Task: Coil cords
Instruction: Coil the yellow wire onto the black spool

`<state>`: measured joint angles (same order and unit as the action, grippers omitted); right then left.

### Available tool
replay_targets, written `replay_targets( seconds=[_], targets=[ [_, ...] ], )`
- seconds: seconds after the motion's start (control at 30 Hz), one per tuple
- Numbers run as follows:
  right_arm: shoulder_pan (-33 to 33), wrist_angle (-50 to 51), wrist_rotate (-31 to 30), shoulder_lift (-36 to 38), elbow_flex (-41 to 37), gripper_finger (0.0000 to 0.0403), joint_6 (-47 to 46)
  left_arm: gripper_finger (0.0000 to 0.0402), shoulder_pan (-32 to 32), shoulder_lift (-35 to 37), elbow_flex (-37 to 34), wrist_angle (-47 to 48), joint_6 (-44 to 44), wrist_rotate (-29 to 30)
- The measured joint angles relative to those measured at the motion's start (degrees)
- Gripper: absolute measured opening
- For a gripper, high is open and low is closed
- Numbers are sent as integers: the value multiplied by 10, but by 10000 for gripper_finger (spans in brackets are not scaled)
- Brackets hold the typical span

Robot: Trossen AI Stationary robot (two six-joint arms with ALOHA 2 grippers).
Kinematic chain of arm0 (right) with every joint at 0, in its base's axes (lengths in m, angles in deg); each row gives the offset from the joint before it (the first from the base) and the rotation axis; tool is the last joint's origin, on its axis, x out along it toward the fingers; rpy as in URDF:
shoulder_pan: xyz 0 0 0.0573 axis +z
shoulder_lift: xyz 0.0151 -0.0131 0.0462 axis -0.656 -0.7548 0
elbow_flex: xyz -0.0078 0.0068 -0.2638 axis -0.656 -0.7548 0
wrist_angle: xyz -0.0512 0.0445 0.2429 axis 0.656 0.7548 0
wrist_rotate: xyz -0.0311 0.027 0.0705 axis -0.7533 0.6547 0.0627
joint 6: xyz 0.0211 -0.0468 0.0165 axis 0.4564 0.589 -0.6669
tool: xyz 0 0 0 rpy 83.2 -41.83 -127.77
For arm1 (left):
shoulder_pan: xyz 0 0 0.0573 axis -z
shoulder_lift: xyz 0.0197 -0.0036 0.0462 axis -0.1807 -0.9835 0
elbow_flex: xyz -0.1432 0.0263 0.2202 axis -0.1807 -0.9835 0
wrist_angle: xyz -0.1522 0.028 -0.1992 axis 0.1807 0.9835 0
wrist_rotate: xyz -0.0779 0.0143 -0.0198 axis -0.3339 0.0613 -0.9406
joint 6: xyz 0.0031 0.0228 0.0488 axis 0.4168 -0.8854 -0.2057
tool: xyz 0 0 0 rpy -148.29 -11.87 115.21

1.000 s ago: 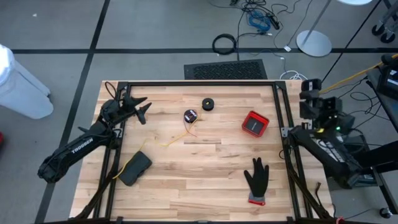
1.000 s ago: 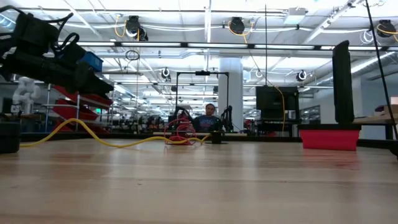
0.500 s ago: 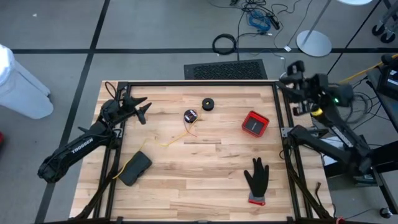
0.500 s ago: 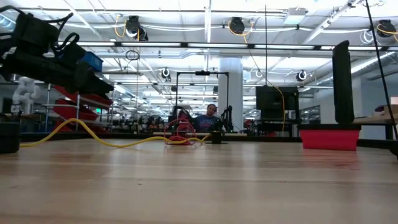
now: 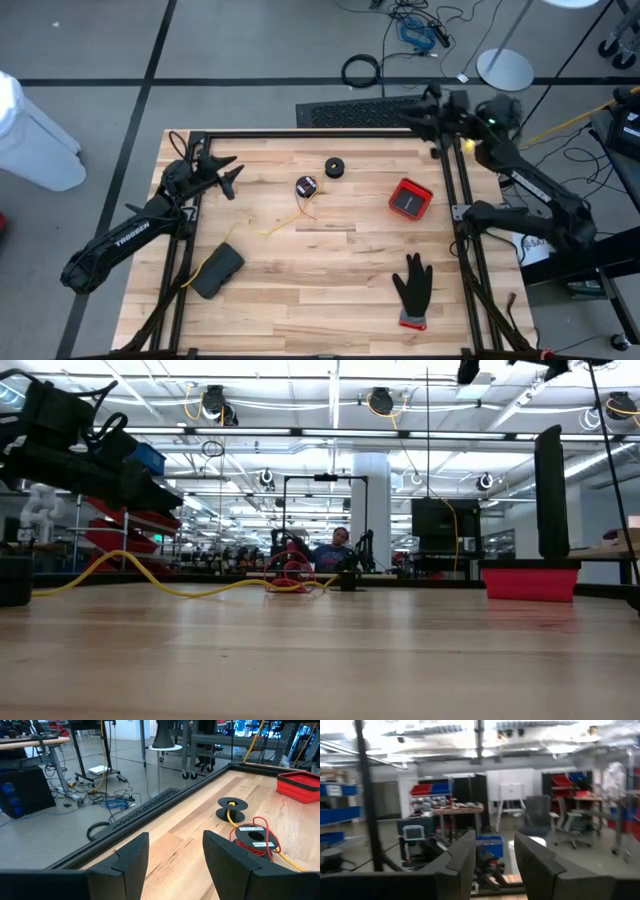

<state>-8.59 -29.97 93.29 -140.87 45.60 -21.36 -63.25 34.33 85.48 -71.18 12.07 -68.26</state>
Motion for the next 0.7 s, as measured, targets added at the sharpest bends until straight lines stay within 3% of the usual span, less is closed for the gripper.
replay_targets(
  seconds=[0.43,0.7],
  targets=[
    [0,24,-59,-177,0,125,46,193,0,0,0,0,0,0],
    [-1,177,-106,-240,0,125,122,193,0,0,0,0,0,0]
  ],
)
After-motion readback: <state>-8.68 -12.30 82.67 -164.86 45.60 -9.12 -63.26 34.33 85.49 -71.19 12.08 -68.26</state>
